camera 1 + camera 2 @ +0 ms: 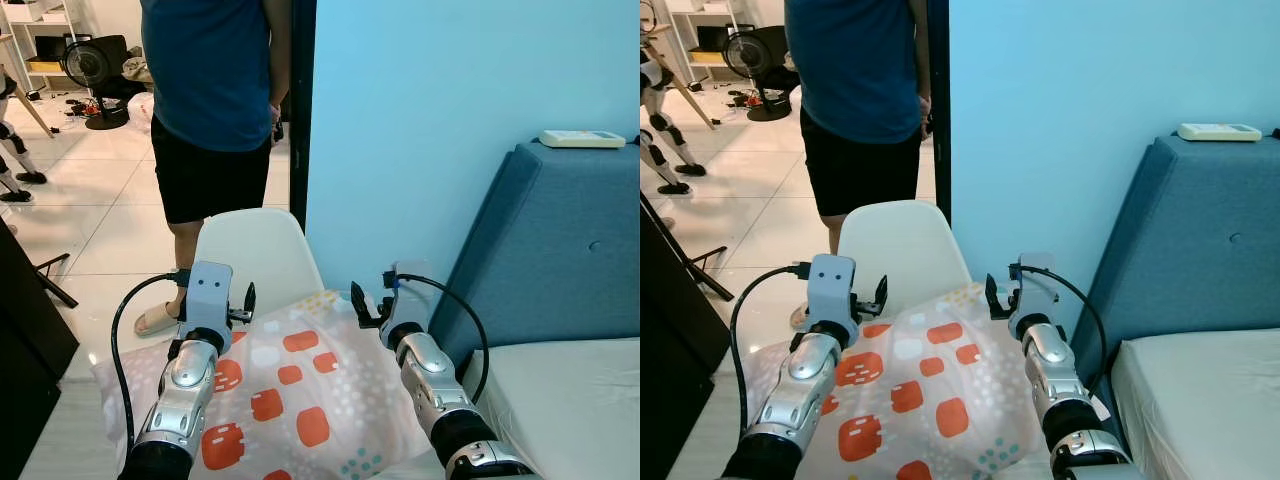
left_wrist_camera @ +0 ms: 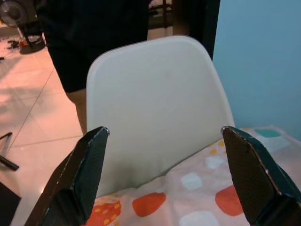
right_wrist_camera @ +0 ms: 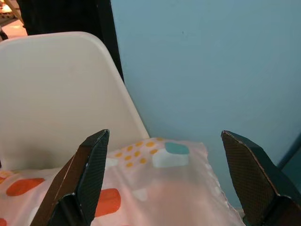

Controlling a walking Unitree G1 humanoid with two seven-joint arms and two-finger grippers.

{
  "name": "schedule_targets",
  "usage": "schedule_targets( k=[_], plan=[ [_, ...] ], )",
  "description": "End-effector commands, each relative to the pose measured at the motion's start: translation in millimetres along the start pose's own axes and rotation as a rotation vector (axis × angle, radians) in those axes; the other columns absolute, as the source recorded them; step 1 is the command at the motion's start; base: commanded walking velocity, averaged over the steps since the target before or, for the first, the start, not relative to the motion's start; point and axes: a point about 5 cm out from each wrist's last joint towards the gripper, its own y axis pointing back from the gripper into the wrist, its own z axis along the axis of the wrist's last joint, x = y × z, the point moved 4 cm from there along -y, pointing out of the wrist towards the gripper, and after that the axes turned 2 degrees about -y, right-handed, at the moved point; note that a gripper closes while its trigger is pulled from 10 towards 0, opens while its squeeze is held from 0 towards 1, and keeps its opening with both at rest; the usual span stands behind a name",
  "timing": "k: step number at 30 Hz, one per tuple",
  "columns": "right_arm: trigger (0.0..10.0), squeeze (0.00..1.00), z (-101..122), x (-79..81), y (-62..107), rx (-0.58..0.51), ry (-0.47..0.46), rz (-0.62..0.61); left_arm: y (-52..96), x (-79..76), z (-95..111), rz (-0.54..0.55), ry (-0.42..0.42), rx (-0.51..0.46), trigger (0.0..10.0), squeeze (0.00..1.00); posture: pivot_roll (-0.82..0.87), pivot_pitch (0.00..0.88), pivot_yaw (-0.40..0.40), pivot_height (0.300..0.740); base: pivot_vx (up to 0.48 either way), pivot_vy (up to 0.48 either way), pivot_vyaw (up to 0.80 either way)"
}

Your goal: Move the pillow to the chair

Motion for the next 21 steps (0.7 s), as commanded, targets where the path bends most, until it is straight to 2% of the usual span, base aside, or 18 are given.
schedule_targets(
  k=[1, 10, 21],
  plan=[
    [10.0, 0.00, 0.1, -2.5, 0.1, 0.003, 0.019, -0.002, 0.7, -2.3, -4.9, -0.002, 0.012, 0.024, 10.0, 0.00, 0.03, 0.000, -0.079, 0.740, 0.000, 0.000, -0.80],
    [10.0, 0.00, 2.3, 0.3, 0.0, -0.011, 0.062, 0.016, 0.2, -2.5, -4.0, 0.005, 0.017, 0.019, 10.0, 0.00, 0.02, 0.000, -0.085, 0.740, 0.000, 0.000, -0.80],
    [10.0, 0.00, -1.7, -1.9, 0.1, 0.014, 0.056, 0.004, 0.9, -4.3, -4.3, -0.006, 0.009, 0.017, 10.0, 0.00, 0.02, 0.000, -0.085, 0.740, 0.000, 0.000, -0.80]
  ],
)
